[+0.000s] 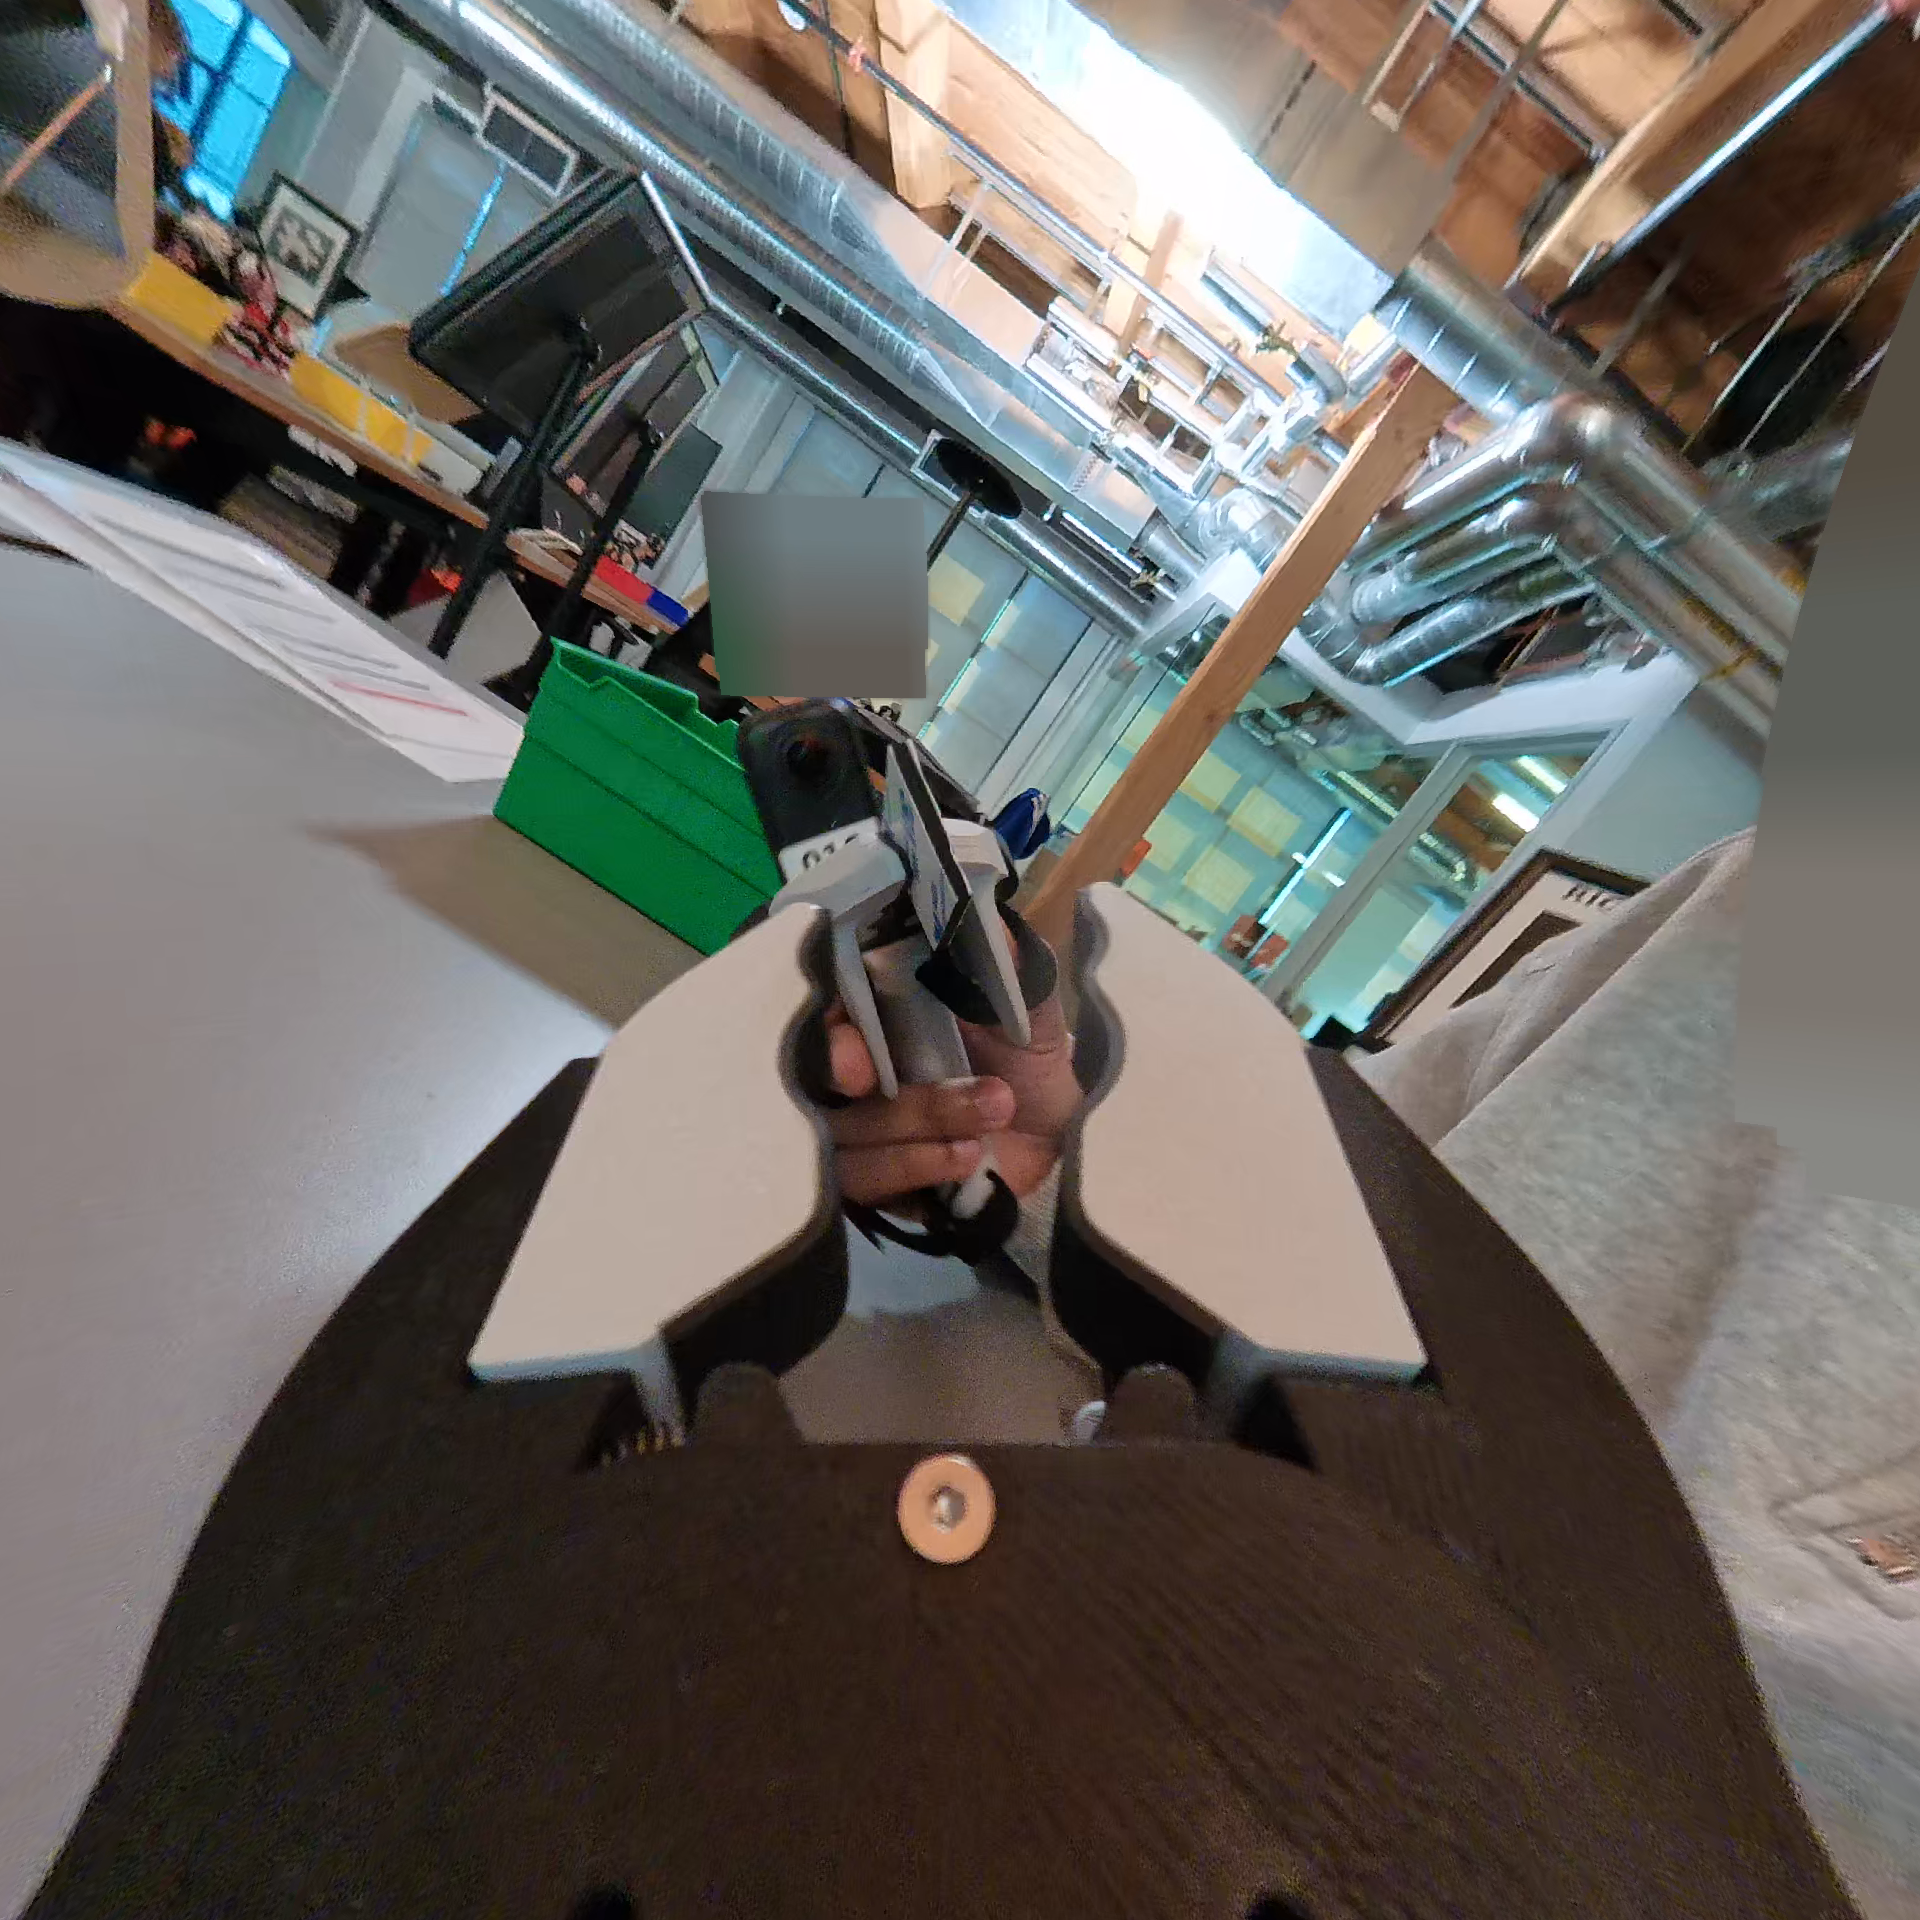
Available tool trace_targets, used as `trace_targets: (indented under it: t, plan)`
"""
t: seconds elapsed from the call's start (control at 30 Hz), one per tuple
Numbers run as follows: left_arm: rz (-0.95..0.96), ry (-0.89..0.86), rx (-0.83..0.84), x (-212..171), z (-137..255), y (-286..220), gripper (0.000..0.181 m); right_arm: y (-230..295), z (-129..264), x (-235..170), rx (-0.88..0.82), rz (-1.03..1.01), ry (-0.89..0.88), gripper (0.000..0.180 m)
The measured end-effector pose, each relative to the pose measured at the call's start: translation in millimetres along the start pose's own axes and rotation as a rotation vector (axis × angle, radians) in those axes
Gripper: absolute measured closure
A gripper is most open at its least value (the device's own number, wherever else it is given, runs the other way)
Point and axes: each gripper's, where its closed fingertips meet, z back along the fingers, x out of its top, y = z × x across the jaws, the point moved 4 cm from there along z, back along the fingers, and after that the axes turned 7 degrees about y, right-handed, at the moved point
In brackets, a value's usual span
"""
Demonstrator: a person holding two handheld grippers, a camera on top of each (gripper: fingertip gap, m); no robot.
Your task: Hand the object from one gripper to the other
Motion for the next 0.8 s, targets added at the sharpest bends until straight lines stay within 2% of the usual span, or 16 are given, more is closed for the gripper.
trace_targets:
  t: [0.13,0.4,0.47,0.67,0.7,0.8]
  plan:
    - [0.139,0.065,-0.021,-6.2,2.3,10.0,0.157,-1.2,2.3,-5.2,-0.134,0.157,0.165,0.176]
    - [0.096,0.231,0.042,-22.1,-3.0,14.4,0.17,-9.8,3.9,-19.4,-0.22,0.185,0.344,0.176]
    - [0.093,0.244,0.059,-23.5,-2.5,16.0,0.177,-10.2,2.1,-22.2,-0.228,0.191,0.364,0.176]
    - [0.094,0.261,0.078,-23.5,-1.5,17.7,0.177,-13.4,2.7,-22.6,-0.237,0.2,0.342,0.175]
    - [0.097,0.257,0.083,-23.1,-1.0,18.4,0.177,-14.3,2.7,-21.9,-0.247,0.217,0.331,0.172]
    - [0.141,0.215,0.067,-19.7,1.6,19.7,0.177,-15.3,3.3,-15.4,-0.3,0.35,0.274,0.147]
